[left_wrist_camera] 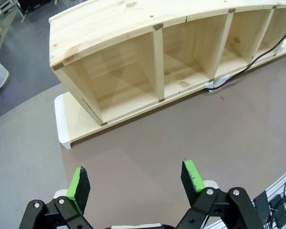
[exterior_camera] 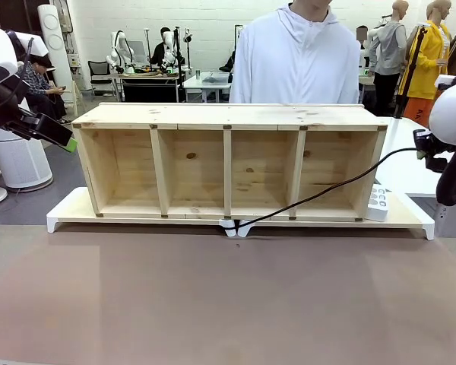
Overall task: Perform cable management.
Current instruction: Pull the grasped Power Cable to the location of the Power Strip, then release the Power Cable when the human grasps it.
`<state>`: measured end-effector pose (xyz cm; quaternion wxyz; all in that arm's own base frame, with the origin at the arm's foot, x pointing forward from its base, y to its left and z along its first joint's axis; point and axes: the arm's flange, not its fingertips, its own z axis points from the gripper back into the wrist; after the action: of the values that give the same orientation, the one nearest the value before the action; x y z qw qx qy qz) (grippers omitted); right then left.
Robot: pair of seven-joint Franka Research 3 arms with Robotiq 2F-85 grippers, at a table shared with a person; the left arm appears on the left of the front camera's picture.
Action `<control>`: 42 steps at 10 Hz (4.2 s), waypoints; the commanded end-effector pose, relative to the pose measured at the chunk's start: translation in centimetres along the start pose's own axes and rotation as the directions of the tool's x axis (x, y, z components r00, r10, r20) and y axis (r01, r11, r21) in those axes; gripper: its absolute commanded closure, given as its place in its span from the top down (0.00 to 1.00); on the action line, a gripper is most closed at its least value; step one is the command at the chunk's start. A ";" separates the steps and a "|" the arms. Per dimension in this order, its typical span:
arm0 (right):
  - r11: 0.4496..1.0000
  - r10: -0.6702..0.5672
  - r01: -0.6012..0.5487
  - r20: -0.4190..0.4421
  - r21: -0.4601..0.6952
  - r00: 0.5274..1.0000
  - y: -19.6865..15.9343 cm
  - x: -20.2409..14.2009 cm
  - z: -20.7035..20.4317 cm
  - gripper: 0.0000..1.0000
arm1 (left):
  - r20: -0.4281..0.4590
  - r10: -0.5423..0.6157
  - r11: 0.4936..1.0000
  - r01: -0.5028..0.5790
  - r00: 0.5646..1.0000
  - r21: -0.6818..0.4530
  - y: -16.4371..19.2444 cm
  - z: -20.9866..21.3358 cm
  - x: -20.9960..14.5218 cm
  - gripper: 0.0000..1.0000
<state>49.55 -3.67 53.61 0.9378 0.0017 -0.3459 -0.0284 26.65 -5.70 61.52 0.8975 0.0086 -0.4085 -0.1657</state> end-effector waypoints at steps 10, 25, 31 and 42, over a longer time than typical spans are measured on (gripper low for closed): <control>0.995 0.087 -0.091 -0.085 -0.041 0.993 2.1 4.1 -2.6 0.15 | 0.000 0.004 1.000 -0.004 1.000 0.000 0.1 0.0 0.0 1.00; 0.995 0.087 -0.091 -0.085 -0.041 0.993 2.1 4.1 -2.6 0.15 | 0.000 0.004 1.000 -0.004 1.000 0.000 0.1 0.0 0.0 1.00; 0.994 0.096 -0.101 -0.106 -0.047 0.990 2.0 4.1 -2.6 0.33 | 0.000 0.004 1.000 -0.004 1.000 0.000 0.1 0.0 0.0 1.00; 0.995 0.087 -0.091 -0.104 -0.042 0.991 1.8 3.9 -2.8 0.96 | 0.000 0.004 1.000 -0.004 1.000 0.000 0.1 0.0 0.0 1.00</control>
<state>54.44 -2.11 54.11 0.9544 -0.0347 -0.2965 0.0054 26.65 -5.71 61.52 0.8976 0.0086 -0.4084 -0.1658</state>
